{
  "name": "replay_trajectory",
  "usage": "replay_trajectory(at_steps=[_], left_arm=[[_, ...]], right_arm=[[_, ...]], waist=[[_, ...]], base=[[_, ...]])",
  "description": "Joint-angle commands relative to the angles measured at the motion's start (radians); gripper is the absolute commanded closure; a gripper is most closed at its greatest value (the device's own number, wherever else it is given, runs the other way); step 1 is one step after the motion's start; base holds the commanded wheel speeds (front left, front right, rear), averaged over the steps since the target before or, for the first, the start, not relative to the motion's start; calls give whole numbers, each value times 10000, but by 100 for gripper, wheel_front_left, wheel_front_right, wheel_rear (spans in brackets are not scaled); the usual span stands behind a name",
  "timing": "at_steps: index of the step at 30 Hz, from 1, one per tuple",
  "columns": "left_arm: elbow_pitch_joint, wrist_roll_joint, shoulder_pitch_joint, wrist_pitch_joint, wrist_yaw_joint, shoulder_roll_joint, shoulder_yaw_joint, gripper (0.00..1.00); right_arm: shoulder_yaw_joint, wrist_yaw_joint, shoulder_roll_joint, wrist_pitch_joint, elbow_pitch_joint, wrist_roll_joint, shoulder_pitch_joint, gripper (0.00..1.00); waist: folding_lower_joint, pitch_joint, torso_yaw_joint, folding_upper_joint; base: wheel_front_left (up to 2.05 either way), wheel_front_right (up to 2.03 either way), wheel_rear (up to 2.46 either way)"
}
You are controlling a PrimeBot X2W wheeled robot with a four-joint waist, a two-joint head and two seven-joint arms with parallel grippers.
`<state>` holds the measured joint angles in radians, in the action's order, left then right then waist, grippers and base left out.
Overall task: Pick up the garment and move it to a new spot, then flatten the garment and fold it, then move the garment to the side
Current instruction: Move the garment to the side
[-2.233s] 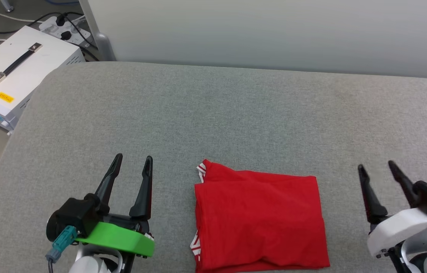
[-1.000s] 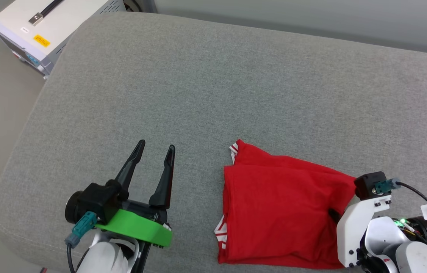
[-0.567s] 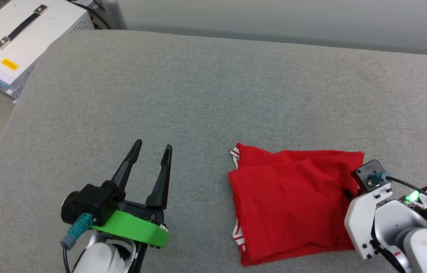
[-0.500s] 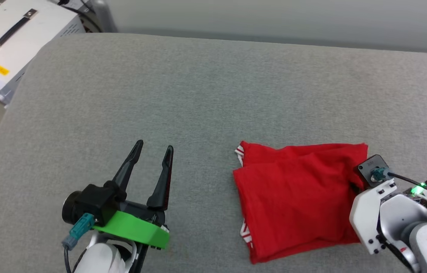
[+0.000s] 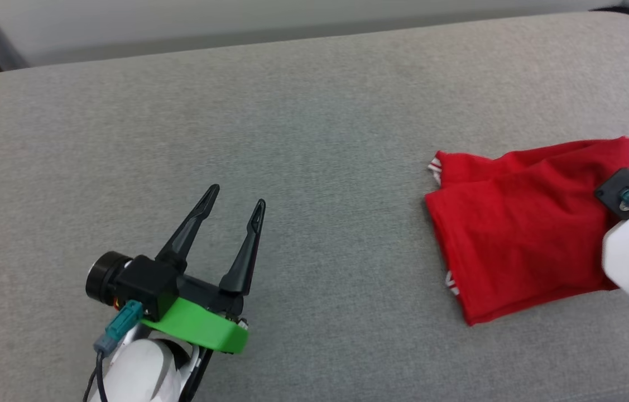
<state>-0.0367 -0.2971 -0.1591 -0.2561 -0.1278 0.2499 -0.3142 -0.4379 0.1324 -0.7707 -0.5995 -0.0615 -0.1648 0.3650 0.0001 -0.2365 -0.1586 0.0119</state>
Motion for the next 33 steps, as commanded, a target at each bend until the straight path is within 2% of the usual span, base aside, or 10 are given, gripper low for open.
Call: replay_trajectory(at_steps=[1,6,10,13,18,27,33], left_arm=[[-99,76,-256,-57,-29,150,-13,0],[-411,198,-666,-57,-29,562,-256,0],[-682,276,-1013,-57,-29,946,-439,0],[-924,326,-1277,-57,-29,1241,-486,0],[-1530,474,-1726,60,-29,1670,-540,0],[-2513,574,-2034,437,103,1982,-361,0],[-2747,567,-2068,452,218,2097,-211,0]], right_arm=[[-45,-17,-205,171,226,-89,334,100],[-125,-17,-648,787,1400,-363,850,100],[-19,-17,-1028,1795,2757,-432,1395,100],[435,-17,-852,2577,3783,-314,1868,100],[1866,-17,-321,3849,5697,318,2576,100],[3570,-17,-51,5083,8145,1311,3606,100],[3928,-17,252,5652,9247,1877,4238,100]], waist=[[-1,-985,-1326,-119],[-1,-1649,-1883,-119],[-1,-2259,-2053,-119],[-1,-2757,-2066,-119],[-1,-3670,-1784,-119],[-1,-4545,-1212,-119],[-1,-4717,-1060,-119]], base=[[0,0,0],[0,0,0],[0,0,0],[0,0,0],[0,0,0],[0,0,0],[0,0,0]])
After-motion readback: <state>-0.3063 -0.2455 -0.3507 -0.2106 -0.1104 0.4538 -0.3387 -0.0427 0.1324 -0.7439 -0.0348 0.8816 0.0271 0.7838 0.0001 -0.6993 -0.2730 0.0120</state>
